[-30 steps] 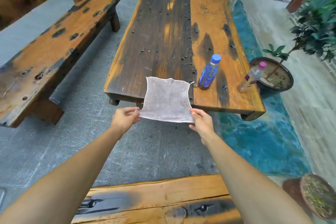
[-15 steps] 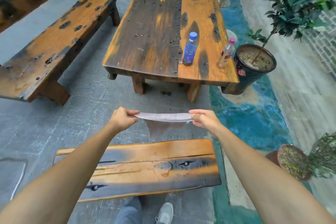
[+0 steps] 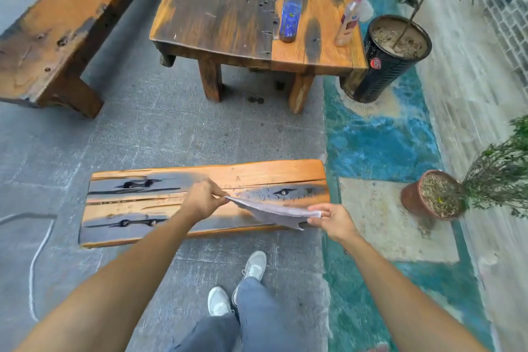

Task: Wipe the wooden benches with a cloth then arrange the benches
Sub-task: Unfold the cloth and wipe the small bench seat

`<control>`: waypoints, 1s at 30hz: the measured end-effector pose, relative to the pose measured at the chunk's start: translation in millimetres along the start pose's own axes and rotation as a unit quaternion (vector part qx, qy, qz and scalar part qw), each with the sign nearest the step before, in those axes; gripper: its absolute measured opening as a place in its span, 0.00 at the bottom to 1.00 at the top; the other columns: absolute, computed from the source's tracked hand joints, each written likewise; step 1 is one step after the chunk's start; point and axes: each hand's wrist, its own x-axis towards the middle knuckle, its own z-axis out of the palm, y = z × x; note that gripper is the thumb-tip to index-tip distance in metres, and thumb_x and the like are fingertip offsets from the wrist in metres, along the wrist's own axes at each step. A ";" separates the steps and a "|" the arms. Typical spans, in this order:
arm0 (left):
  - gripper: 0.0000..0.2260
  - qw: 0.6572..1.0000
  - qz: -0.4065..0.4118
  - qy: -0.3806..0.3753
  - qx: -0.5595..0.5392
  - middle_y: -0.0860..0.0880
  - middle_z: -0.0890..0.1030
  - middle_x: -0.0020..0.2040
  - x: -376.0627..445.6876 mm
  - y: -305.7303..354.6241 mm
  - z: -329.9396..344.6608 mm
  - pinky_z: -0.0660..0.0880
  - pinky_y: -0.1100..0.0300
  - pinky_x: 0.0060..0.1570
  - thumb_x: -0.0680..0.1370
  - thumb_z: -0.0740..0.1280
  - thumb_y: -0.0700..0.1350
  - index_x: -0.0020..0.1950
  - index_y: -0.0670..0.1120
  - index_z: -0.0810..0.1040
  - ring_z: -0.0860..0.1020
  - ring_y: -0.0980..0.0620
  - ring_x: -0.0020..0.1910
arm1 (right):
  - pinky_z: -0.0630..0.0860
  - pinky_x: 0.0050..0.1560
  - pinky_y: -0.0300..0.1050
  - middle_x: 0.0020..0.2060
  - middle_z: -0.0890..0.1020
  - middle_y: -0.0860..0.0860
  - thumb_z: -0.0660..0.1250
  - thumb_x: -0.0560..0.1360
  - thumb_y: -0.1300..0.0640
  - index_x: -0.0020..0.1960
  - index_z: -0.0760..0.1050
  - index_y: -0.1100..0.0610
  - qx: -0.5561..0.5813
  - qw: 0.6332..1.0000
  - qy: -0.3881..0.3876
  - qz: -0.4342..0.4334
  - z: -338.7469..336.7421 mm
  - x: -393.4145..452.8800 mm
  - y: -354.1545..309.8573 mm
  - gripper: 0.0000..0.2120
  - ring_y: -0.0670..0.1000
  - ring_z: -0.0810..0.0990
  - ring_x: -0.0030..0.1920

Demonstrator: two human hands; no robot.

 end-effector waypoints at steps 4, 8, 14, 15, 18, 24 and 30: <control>0.10 0.997 0.030 -0.049 0.052 0.50 0.83 0.63 -23.6 1.2 35.9 0.74 0.60 0.61 0.78 0.71 0.49 0.57 0.48 0.87 0.80 0.50 0.61 | 0.80 0.53 0.52 0.45 0.87 0.55 0.76 0.74 0.62 0.52 0.85 0.58 0.012 0.999 0.039 0.014 5.7 -20.6 45.3 0.07 0.56 0.85 0.47; 0.11 0.996 0.038 -0.057 0.063 0.52 0.84 0.61 -24.4 17.7 65.9 0.75 0.62 0.59 0.78 0.69 0.47 0.57 0.48 0.86 0.82 0.53 0.58 | 0.80 0.55 0.55 0.43 0.86 0.55 0.74 0.75 0.62 0.48 0.84 0.53 0.036 0.997 0.064 0.031 -3.3 -24.4 73.4 0.05 0.57 0.85 0.48; 0.10 0.990 0.056 -0.094 0.085 0.46 0.87 0.50 3.7 54.2 104.5 0.77 0.57 0.44 0.79 0.67 0.45 0.56 0.51 0.87 0.84 0.48 0.49 | 0.79 0.61 0.60 0.47 0.87 0.59 0.72 0.77 0.62 0.55 0.84 0.62 0.040 0.995 0.074 0.057 -42.9 2.4 114.4 0.08 0.60 0.86 0.51; 0.10 0.990 0.052 -0.100 0.082 0.45 0.87 0.49 12.0 60.7 112.3 0.77 0.55 0.44 0.80 0.67 0.45 0.55 0.50 0.87 0.84 0.47 0.48 | 0.79 0.61 0.60 0.46 0.87 0.59 0.72 0.77 0.63 0.54 0.84 0.61 0.040 0.995 0.068 0.056 -51.2 10.5 119.6 0.07 0.60 0.86 0.51; 0.10 0.992 0.032 -0.104 0.070 0.46 0.87 0.46 38.0 81.9 139.0 0.79 0.53 0.45 0.80 0.66 0.44 0.51 0.48 0.88 0.84 0.46 0.47 | 0.80 0.59 0.58 0.41 0.87 0.55 0.71 0.77 0.63 0.48 0.84 0.52 0.040 0.996 0.052 0.064 -79.1 45.6 133.4 0.07 0.58 0.86 0.47; 0.09 0.992 0.010 -0.107 0.070 0.47 0.87 0.48 71.2 96.7 185.5 0.80 0.55 0.51 0.80 0.67 0.42 0.51 0.42 0.86 0.84 0.48 0.45 | 0.83 0.50 0.44 0.36 0.87 0.50 0.72 0.77 0.62 0.54 0.85 0.57 0.018 0.997 -0.002 0.071 -117.3 111.5 162.1 0.07 0.45 0.86 0.38; 0.10 0.996 0.001 -0.043 0.075 0.46 0.87 0.48 125.5 111.1 188.3 0.79 0.53 0.45 0.81 0.66 0.48 0.56 0.49 0.86 0.83 0.43 0.45 | 0.82 0.47 0.38 0.37 0.87 0.51 0.71 0.78 0.62 0.57 0.83 0.61 -0.002 0.999 -0.016 0.040 -137.3 178.6 151.3 0.09 0.48 0.86 0.40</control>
